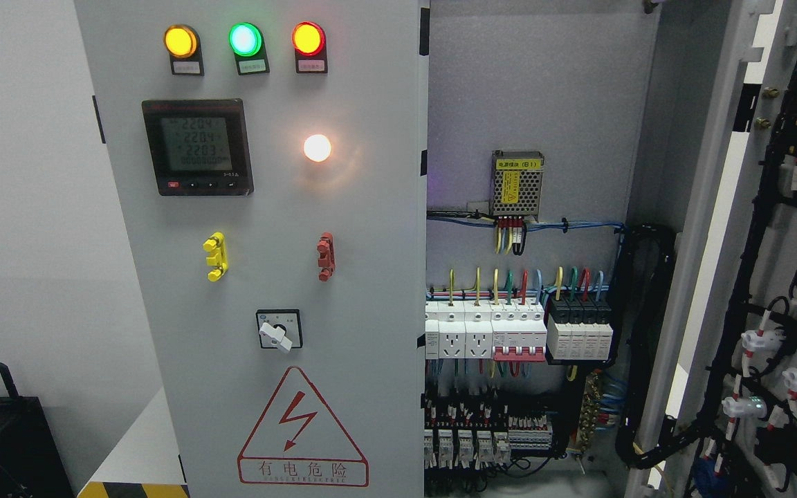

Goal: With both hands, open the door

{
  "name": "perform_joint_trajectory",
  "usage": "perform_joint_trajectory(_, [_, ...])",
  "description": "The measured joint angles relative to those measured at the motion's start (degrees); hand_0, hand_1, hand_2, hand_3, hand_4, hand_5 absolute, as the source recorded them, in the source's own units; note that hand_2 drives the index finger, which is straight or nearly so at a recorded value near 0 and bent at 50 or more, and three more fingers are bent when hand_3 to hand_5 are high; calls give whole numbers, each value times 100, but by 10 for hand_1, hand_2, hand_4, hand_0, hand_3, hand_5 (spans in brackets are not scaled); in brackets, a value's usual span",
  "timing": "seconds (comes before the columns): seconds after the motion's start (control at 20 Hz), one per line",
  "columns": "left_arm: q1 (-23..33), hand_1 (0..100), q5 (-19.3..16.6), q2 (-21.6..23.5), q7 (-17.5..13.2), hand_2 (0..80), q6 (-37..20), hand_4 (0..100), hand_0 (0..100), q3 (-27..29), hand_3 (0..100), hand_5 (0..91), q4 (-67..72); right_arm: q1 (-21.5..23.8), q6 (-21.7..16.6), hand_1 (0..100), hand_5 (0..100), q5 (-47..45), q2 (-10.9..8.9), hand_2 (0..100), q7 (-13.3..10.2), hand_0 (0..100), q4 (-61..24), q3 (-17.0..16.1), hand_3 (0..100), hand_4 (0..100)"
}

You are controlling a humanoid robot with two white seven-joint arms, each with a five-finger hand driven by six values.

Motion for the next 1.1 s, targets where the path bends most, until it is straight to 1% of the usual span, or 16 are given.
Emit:
perform_joint_trajectory(0.1, [770,0,-380,-227,37,0,-31,30,0,359,0,0,366,0,0,0,0,0,0,0,-4,0,0,0,0,0])
perform_joint_trajectory(0.15, [1147,0,-641,-369,64,0,-39,30,0,585,0,0,541,0,0,0,0,0,1,0,-8,0,0,0,0,0])
perform_joint_trajectory(0.25, [1833,0,-1296,-727,23,0,-40,30,0,1097,0,0,910,0,0,0,0,0,1,0,-15,0,0,0,0,0])
perform_joint_trajectory(0.35, [2311,0,-1984,-1144,-60,0,-43,30,0,1588,0,0,1315,0,0,0,0,0,1,0,-17,0,0,0,0,0])
perform_joint_trajectory(0.45, [2600,0,-2559,-1644,-95,0,-65,30,0,2044,0,0,1821,0,0,0,0,0,1,0,-16,0,0,0,0,0])
perform_joint_trajectory(0.5, [2646,0,-2828,-1871,-105,0,-70,30,0,2236,0,0,2096,0,1,0,0,0,1,0,-14,0,0,0,0,0])
perform_joint_trajectory(0.6, [2616,0,-3234,-2408,-115,0,-107,30,0,2597,0,0,2758,0,4,0,0,-1,1,0,-6,0,0,0,0,0])
perform_joint_trajectory(0.7, [2439,0,-3508,-2922,-127,0,-312,31,0,2885,0,0,3465,0,4,0,0,-2,1,0,-3,0,1,0,0,0])
perform_joint_trajectory(0.85, [2074,0,-3789,-3692,-43,0,-646,31,0,3244,0,0,4558,0,4,0,0,0,1,0,0,0,0,0,0,0])
perform_joint_trajectory(1.0, [1802,0,-4025,-4404,301,0,-792,31,0,3589,0,0,5466,0,5,0,0,-1,1,0,2,0,0,0,0,0])
perform_joint_trajectory(1.05, [1736,0,-4145,-4601,473,0,-807,31,0,3712,0,0,5709,0,5,0,0,-1,1,0,2,0,0,0,0,0])
perform_joint_trajectory(1.1, [1686,0,-4295,-4779,577,0,-814,31,0,3837,0,0,5920,0,5,0,0,-1,1,0,3,0,0,0,0,0])
